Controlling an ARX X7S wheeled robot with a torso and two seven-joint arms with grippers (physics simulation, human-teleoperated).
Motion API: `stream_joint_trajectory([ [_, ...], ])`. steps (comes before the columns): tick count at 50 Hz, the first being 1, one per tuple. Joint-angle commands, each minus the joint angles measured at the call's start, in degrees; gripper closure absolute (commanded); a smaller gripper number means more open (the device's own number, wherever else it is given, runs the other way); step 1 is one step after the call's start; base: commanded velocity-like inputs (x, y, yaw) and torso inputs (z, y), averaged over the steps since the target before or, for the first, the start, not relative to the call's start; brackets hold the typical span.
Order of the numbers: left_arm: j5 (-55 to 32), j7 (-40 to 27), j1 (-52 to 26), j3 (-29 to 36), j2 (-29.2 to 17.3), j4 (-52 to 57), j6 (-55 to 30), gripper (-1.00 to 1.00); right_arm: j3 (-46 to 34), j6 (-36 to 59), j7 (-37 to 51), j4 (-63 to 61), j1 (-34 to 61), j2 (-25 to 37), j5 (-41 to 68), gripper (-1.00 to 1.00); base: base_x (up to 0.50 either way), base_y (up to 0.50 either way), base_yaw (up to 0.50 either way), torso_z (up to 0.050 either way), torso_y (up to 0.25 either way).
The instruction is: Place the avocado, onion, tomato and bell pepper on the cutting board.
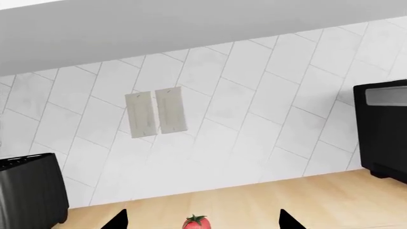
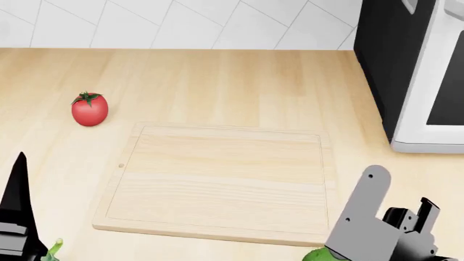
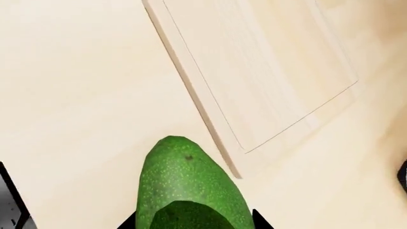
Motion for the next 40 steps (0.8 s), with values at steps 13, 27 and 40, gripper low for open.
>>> stream_joint_trajectory([
  [13, 3.75, 2.1, -0.74, 2.08, 0.07, -3.99, 5.19, -1.0, 30.64, -10.77, 15.21, -14.47, 2.81, 9.61, 38.54, 1.0, 0.0, 0.0, 0.0, 0.0, 0.0],
  [27, 5.27, 3.92, 0.83, 1.8, -1.18, -6.84, 7.41, -1.0, 28.27, -20.52, 59.31, -22.15, -12.96, -4.0, 40.77, 1.0, 0.0, 0.0, 0.0, 0.0, 0.0],
  [40, -20.59, -3.09, -0.02, -5.06, -7.89, -5.97, -4.51, -1.0, 27.21, -25.91, 63.92, -21.2, -22.13, -8.84, 39.1, 1.0, 0.0, 0.0, 0.0, 0.0, 0.0],
])
